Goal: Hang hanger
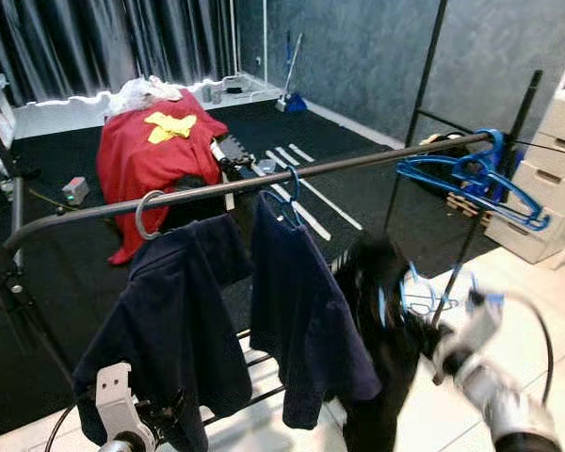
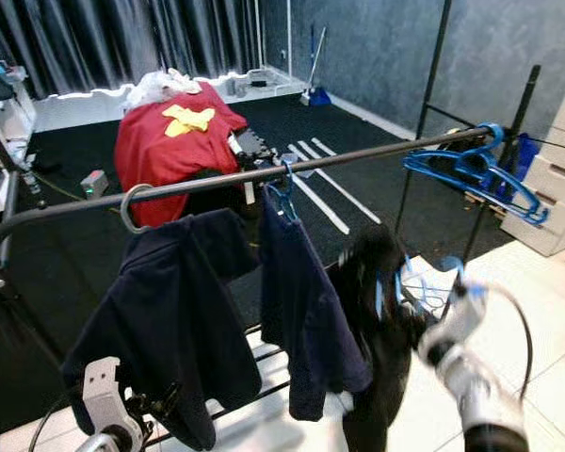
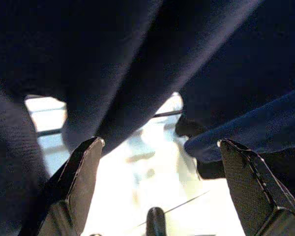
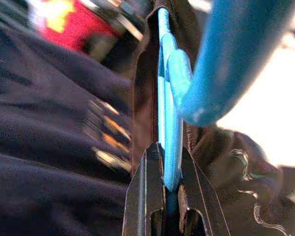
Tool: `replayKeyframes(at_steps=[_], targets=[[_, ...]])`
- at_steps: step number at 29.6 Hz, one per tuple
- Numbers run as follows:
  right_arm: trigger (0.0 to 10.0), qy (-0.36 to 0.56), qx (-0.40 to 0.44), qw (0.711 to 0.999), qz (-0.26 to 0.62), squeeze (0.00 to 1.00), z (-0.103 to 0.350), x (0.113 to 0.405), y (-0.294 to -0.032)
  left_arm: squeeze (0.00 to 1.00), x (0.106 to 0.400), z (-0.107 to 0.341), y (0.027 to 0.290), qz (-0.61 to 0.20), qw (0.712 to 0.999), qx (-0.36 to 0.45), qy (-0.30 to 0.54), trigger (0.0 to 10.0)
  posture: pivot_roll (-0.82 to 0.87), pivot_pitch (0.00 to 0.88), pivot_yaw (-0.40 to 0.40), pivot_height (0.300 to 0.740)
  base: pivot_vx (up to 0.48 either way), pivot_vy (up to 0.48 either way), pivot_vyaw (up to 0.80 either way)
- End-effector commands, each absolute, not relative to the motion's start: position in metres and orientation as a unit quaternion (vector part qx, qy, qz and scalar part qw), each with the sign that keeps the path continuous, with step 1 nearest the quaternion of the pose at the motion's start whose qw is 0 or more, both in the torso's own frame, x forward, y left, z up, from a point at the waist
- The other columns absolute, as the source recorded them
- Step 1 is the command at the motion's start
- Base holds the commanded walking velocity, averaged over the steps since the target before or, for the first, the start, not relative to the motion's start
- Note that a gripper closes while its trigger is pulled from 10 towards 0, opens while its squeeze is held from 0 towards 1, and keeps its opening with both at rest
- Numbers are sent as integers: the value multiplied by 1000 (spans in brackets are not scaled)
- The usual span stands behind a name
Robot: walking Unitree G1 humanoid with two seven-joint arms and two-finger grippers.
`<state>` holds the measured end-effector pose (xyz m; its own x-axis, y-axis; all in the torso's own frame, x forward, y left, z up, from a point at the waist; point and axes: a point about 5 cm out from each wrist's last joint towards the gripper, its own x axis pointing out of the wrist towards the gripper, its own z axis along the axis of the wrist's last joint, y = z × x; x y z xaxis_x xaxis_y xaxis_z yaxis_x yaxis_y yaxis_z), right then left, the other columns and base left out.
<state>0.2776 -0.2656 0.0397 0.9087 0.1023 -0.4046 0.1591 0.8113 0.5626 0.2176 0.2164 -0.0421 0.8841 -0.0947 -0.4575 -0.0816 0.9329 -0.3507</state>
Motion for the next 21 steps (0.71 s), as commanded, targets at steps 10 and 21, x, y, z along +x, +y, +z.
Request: replayKeyframes(at_steps=[10,21], targets=[[10000,134,273,952,-28,0,91,321,-282,0,207,-48,234,19,947,-176,267,10000,-121,0,-5,736,0,0,0],[10000,96,220,970,-35,0,160,372,-276,0,214,-43,234,13,953,-175,249,10000,-96,0,14,736,0,0,0]])
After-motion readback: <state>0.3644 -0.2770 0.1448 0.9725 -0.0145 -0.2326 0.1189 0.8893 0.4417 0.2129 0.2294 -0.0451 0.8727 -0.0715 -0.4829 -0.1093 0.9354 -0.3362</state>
